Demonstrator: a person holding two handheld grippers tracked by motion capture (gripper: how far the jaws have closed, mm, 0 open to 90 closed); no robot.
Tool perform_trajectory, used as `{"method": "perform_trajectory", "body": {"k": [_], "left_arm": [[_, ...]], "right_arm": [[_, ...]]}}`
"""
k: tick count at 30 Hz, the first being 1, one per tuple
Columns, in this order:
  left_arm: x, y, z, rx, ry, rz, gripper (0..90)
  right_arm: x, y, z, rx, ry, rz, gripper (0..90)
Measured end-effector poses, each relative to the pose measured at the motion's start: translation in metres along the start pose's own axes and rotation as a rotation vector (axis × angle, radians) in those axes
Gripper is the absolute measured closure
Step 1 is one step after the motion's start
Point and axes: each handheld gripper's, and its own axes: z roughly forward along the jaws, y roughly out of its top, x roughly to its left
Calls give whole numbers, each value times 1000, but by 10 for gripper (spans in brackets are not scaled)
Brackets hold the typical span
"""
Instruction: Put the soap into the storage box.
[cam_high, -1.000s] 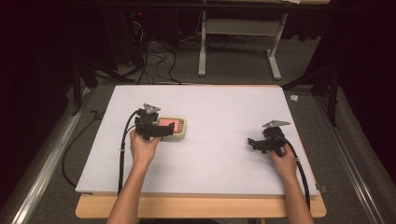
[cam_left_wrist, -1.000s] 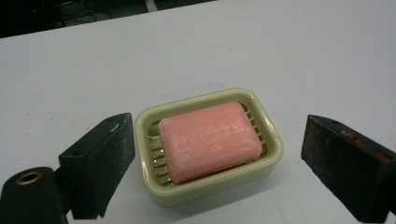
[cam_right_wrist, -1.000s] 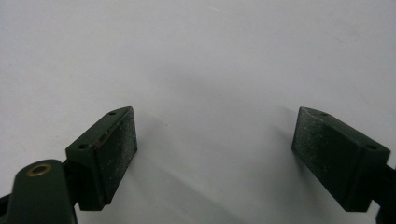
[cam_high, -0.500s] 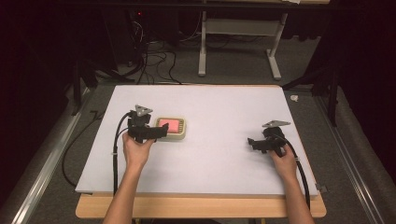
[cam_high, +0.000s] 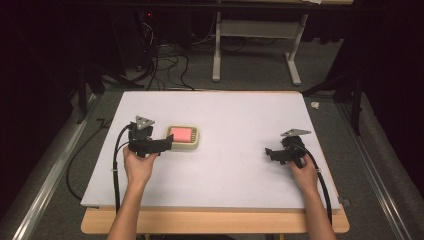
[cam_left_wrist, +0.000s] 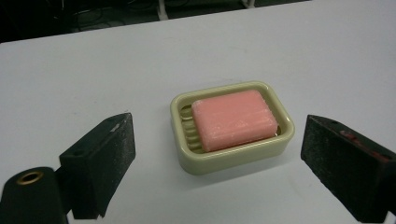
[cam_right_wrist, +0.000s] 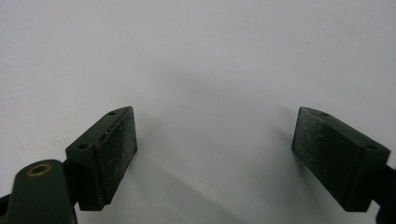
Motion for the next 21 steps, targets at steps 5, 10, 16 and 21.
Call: {"method": "perform_trajectory", "body": {"k": [5, 10, 16, 21], "left_arm": [[0, -4, -6, -11, 2, 6, 109], [2, -6, -13, -25, 13, -2, 109], [3, -10, -22, -37, 4, 6, 110], [5, -22, -22, -45, -6, -18, 110]], "right_arm": [[0, 0, 0, 0, 0, 0, 146], [0, 0, 0, 0, 0, 0, 145], [0, 0, 0, 0, 0, 0, 145], [0, 0, 0, 0, -1, 0, 145]]}}
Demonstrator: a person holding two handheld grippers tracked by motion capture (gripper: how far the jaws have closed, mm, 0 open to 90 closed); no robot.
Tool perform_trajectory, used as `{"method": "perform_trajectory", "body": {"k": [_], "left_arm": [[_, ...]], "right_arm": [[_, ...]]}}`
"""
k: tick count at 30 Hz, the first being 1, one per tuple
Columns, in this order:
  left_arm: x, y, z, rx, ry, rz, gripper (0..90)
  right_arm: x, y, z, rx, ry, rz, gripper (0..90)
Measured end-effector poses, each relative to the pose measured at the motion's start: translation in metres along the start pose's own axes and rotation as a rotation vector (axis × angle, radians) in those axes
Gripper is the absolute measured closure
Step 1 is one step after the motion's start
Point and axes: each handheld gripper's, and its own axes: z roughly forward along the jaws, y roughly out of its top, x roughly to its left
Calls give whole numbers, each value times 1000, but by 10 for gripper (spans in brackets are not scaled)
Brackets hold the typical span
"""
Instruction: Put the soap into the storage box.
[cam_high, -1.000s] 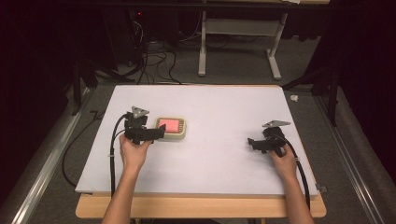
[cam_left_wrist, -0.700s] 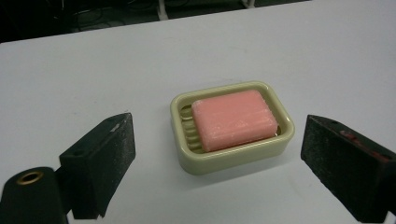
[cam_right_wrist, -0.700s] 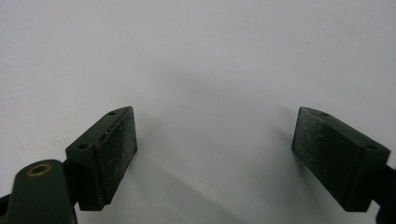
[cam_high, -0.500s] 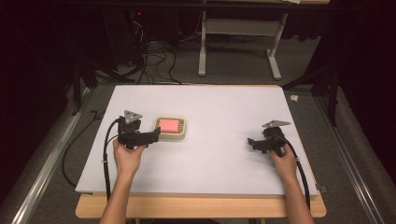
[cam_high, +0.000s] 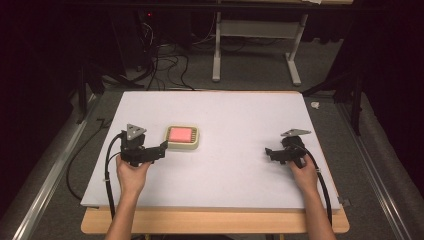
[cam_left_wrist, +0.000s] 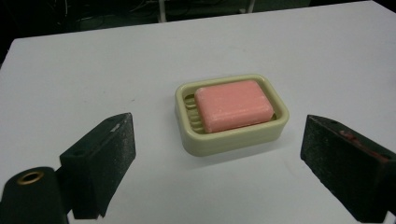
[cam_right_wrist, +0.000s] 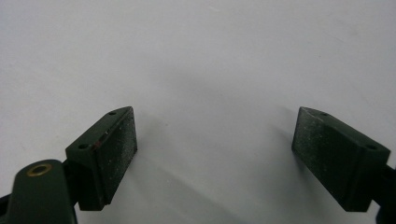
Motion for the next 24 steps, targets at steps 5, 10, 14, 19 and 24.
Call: {"method": "perform_trajectory", "body": {"k": [5, 10, 14, 19, 24], "left_arm": [[6, -7, -2, 7, 6, -23, 111], [9, -11, -9, 0, 23, -20, 114], [14, -17, -12, 1, 32, -37, 116], [21, -23, -15, 4, 38, -63, 118], [24, -27, -15, 13, 47, -67, 119]], "right_arm": [[0, 0, 0, 0, 0, 0, 145], [0, 0, 0, 0, 1, 1, 145], [0, 0, 0, 0, 1, 0, 145], [0, 0, 0, 0, 1, 0, 145], [0, 0, 0, 0, 1, 0, 146]]}}
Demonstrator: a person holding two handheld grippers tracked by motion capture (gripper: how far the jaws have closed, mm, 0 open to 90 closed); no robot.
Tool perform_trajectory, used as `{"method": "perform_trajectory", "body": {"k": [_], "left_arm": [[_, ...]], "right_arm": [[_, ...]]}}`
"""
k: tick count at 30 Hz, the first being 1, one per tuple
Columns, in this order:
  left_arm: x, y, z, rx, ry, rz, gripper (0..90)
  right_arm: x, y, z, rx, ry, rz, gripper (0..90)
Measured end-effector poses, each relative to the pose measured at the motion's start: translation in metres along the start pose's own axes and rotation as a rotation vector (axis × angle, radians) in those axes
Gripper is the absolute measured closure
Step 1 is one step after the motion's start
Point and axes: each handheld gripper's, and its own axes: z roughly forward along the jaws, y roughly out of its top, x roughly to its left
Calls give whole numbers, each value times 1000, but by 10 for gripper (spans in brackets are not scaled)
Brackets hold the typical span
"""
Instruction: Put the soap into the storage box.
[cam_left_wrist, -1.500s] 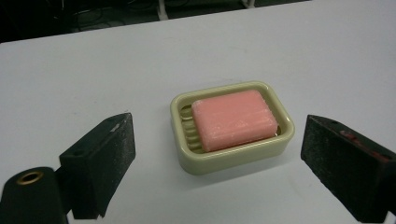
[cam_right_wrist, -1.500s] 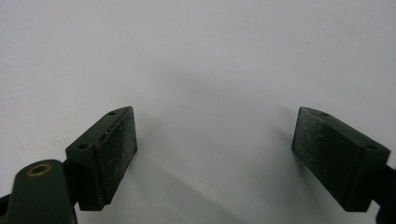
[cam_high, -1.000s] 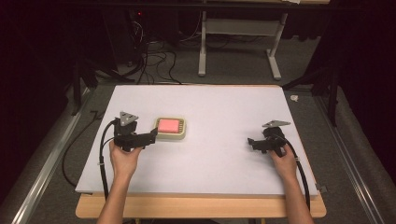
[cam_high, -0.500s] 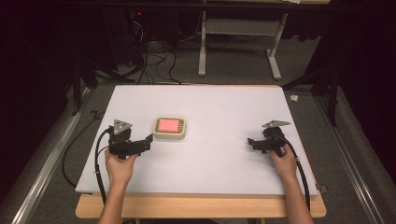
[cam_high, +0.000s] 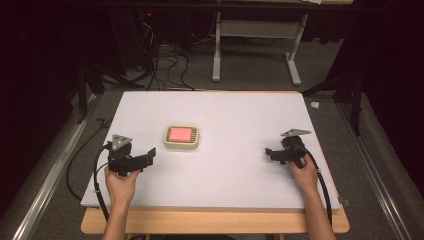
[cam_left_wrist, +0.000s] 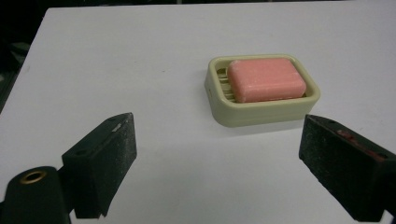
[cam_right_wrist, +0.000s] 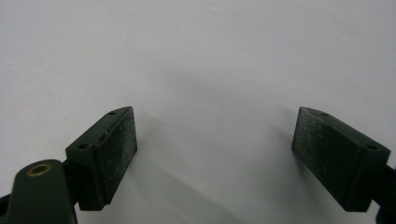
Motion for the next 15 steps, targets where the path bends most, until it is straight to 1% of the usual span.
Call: {"method": "perform_trajectory", "body": {"k": [3, 5, 13, 15], "left_arm": [[3, -3, 2, 7, 5, -8, 120], [5, -5, 3, 6, 4, -21, 121], [9, -11, 8, 28, 23, -26, 122], [10, -13, 10, 34, 26, -34, 122]], "right_arm": [[0, 0, 0, 0, 0, 0, 146], [0, 0, 0, 0, 0, 0, 145], [0, 0, 0, 0, -1, 0, 145], [0, 0, 0, 0, 0, 0, 145]]}}
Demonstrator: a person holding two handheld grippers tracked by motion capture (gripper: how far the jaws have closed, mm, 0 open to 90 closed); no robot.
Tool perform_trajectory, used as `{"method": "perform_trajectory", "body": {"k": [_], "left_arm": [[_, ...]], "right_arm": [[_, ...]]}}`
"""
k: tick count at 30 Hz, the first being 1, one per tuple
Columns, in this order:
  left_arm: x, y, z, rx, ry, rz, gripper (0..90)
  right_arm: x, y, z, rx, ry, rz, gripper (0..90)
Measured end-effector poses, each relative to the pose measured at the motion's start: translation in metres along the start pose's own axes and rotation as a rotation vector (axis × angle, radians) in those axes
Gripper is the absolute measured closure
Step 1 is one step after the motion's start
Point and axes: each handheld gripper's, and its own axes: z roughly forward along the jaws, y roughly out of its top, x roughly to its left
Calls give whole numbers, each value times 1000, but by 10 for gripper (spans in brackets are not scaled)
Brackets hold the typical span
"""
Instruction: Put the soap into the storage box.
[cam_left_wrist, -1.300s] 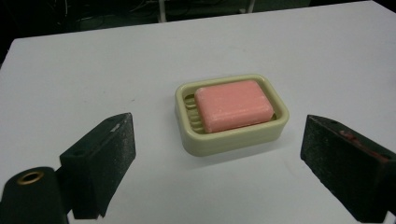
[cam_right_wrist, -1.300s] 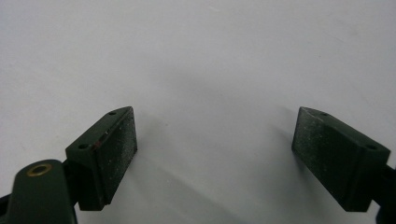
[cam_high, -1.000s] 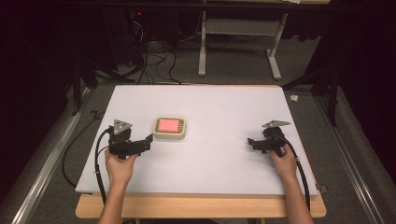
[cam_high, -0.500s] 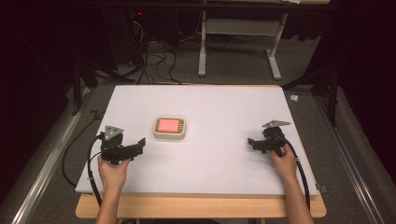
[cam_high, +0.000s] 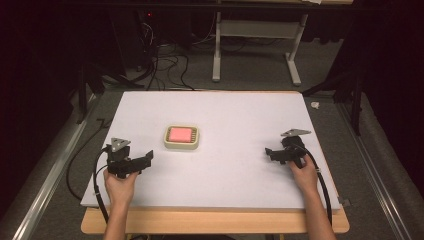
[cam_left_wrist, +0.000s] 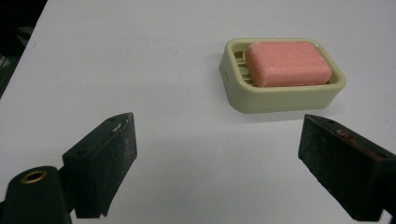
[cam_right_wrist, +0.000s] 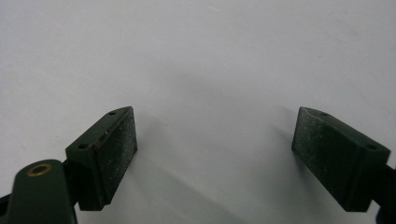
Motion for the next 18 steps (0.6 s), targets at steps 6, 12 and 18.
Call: {"method": "perform_trajectory", "body": {"k": [6, 12, 18], "left_arm": [[3, -5, 7, 18, 14, -7, 124], [6, -7, 12, 35, 28, -10, 125], [9, -11, 19, 50, 41, -27, 130]], "right_arm": [[0, 0, 0, 0, -1, 0, 145], [0, 0, 0, 0, 0, 0, 145], [0, 0, 0, 0, -1, 0, 145]]}}
